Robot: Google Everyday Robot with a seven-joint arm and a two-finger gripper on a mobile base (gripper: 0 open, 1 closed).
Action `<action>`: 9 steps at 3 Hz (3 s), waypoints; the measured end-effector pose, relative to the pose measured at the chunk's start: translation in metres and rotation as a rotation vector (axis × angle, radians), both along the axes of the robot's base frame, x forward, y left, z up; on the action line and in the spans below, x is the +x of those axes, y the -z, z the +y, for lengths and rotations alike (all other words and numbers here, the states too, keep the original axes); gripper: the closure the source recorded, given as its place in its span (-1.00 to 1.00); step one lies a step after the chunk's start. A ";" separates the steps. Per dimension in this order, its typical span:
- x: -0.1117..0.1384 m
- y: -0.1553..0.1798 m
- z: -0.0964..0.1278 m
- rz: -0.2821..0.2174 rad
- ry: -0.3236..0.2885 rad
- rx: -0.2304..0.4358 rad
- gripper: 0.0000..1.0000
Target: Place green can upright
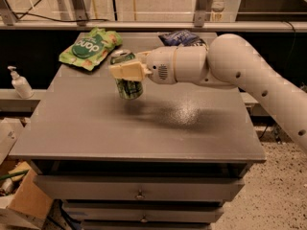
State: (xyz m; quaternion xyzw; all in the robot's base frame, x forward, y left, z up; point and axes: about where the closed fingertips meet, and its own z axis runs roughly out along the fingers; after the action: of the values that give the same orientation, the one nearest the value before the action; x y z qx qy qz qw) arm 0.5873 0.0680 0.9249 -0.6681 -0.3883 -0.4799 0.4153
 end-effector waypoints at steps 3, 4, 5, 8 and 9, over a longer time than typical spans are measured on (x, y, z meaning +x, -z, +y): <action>0.005 0.020 0.007 -0.077 -0.113 0.062 1.00; 0.007 0.024 0.002 -0.086 -0.138 0.089 1.00; 0.006 0.024 -0.008 -0.087 -0.166 0.105 1.00; -0.013 0.030 -0.043 -0.051 -0.227 0.119 -0.26; -0.015 0.035 -0.048 -0.040 -0.232 0.118 -0.72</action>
Offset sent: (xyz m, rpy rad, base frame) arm 0.0048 0.0032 -0.0199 0.0403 -0.1065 0.1234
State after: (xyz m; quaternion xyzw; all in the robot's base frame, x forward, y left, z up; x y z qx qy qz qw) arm 0.5725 0.0204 0.8898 -0.5832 -0.4425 -0.4640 0.4989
